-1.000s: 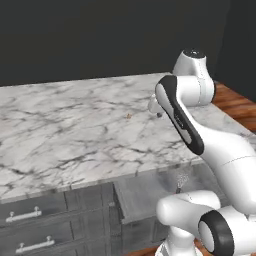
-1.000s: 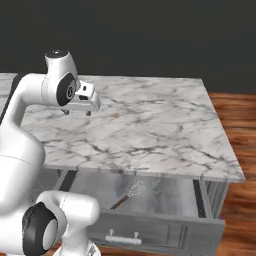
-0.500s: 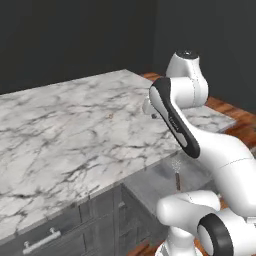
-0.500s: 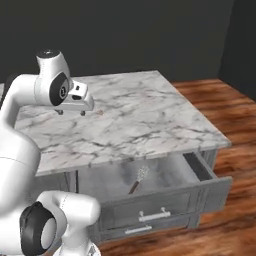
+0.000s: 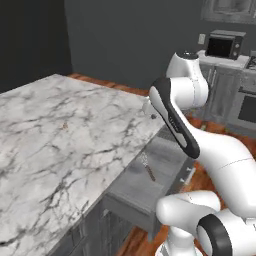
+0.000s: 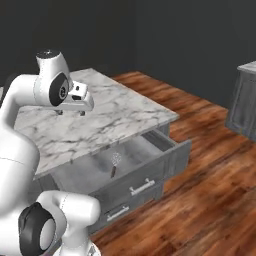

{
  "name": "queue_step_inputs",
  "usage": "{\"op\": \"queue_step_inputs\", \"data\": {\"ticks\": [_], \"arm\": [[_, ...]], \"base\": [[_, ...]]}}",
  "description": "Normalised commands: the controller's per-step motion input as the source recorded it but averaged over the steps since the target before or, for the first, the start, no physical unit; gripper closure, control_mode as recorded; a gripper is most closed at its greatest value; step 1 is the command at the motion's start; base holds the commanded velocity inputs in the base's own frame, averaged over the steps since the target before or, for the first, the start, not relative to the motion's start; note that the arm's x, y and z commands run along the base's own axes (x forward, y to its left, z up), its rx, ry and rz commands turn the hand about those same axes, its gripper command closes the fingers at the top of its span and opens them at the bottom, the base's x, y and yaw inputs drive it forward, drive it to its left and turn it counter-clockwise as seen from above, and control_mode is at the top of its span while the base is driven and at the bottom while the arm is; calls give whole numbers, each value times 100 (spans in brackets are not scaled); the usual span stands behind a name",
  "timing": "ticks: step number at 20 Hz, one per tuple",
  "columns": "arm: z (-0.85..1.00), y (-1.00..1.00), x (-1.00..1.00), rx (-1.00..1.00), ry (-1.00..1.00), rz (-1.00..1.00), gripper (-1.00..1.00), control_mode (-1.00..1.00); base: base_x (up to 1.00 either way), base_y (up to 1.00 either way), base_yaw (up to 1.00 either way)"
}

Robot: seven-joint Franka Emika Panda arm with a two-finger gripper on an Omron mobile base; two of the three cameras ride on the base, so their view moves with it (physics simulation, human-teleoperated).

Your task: Pick the whisk from the drawer and place it on the counter.

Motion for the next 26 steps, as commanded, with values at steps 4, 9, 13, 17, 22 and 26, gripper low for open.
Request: {"op": "queue_step_inputs", "data": {"ticks": [4, 9, 13, 17, 22, 26], "arm": [[0, 0, 0, 0, 0, 0, -100, 100], [0, 0, 0, 0, 0, 0, -100, 100], [-7, 27, -8, 0, 10, -28, -100, -100], [-22, 3, -13, 0, 21, -43, -100, -100], [-35, -15, 0, 0, 22, -30, -100, -100], [-51, -37, 0, 2, 22, -12, -100, -100]], "base": [[-15, 62, -63], [-18, 68, -60], [-11, 35, -29], [0, 0, 0], [0, 0, 0], [0, 0, 0]]}}
